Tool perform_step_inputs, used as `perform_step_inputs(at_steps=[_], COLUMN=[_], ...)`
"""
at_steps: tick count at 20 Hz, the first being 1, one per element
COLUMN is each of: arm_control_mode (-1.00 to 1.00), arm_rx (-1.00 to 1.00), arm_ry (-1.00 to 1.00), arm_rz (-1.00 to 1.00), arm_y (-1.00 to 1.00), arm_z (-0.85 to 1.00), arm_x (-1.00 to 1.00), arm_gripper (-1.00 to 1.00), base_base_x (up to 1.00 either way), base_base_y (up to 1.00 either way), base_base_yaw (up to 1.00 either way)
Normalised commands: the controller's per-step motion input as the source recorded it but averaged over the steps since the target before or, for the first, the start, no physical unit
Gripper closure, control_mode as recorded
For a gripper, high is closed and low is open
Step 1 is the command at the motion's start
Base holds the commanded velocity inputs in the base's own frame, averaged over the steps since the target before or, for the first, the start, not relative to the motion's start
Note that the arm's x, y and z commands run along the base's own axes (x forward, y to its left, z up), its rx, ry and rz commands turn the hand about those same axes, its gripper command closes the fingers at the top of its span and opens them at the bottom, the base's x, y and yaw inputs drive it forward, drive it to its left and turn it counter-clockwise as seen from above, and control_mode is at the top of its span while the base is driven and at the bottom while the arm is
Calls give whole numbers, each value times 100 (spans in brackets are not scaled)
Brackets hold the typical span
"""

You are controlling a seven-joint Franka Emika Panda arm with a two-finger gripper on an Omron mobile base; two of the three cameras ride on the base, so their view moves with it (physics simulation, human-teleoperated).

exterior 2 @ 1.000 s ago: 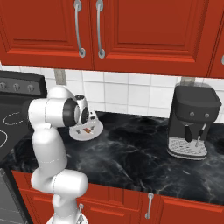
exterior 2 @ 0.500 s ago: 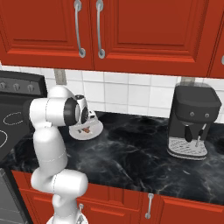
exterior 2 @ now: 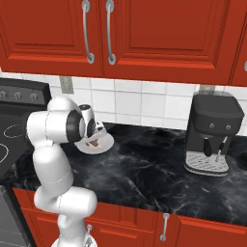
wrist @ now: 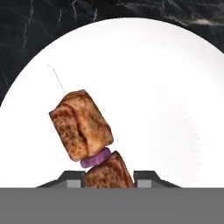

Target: Place the cold items (apple and banana) from the fridge in one tupperware on the dining counter. Place the warm items (hot dog and kebab skewer) in the stove area in another tupperware.

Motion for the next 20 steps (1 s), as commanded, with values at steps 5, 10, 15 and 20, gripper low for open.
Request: perform_step_inputs(at_steps=[5,10,15,20], arm_control_mode=[-100,-100,-100,-100], arm_rx=[1,1,4,3], arm_ry=[0,-2,0,-7], arm_rz=[-2,-3,-7,-5], arm_y=[-3,-5,-6,-3], arm_z=[43,38,46,63], arm_x=[-52,-59,-67,-71], arm_gripper=[100,100,100,100], base_base_x=[0,0,0,0], base_base_y=[0,0,0,0], base_base_yaw=[0,0,0,0])
